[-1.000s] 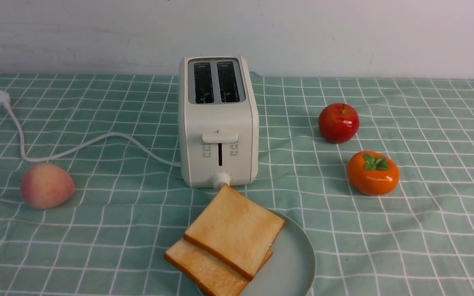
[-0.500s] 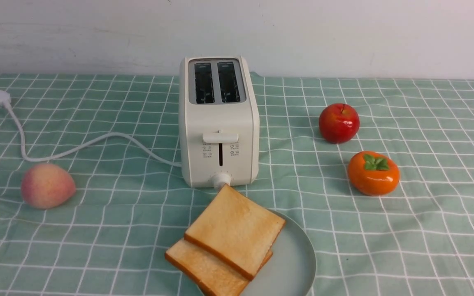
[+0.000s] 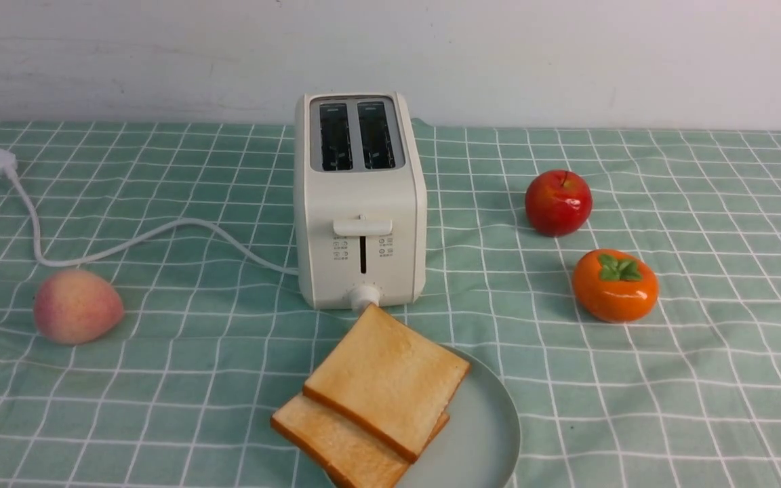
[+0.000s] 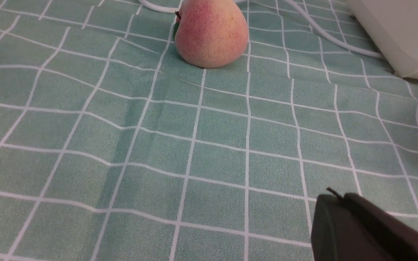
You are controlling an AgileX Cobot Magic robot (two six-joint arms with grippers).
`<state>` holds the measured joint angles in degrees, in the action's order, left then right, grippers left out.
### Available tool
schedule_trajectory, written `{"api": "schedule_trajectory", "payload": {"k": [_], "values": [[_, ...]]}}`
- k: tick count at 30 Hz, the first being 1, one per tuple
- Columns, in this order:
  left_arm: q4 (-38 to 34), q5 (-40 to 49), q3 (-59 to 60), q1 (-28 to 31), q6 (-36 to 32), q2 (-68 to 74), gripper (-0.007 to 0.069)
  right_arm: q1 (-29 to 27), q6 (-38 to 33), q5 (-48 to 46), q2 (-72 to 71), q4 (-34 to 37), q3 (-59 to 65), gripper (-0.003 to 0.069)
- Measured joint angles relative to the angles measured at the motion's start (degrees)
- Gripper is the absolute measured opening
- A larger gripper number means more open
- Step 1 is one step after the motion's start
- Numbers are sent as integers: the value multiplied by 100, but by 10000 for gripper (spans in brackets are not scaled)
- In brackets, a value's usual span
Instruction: Take toasted bread from bread machine on blue coffee table place on plate.
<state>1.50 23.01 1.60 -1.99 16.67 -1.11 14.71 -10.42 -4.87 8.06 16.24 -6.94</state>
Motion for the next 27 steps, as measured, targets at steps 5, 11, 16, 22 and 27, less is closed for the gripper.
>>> {"api": "schedule_trajectory", "payload": {"k": [5, 11, 16, 22, 27], "values": [[0, 0, 0, 0, 0, 0, 6, -70, 0, -12, 0, 0, 0, 41], [0, 0, 0, 0, 0, 0, 14, -793, 0, -40, -129, 0, 0, 48], [0, 0, 4, 0, 0, 0, 17, -1443, -13, -164, -690, -119, 65, 55], [0, -25, 4, 0, 0, 0, 20, -1704, -20, -837, -861, -318, 766, 62], [0, -30, 11, 0, 0, 0, 24, -1715, -20, -1575, -861, -384, 818, 69]]}}
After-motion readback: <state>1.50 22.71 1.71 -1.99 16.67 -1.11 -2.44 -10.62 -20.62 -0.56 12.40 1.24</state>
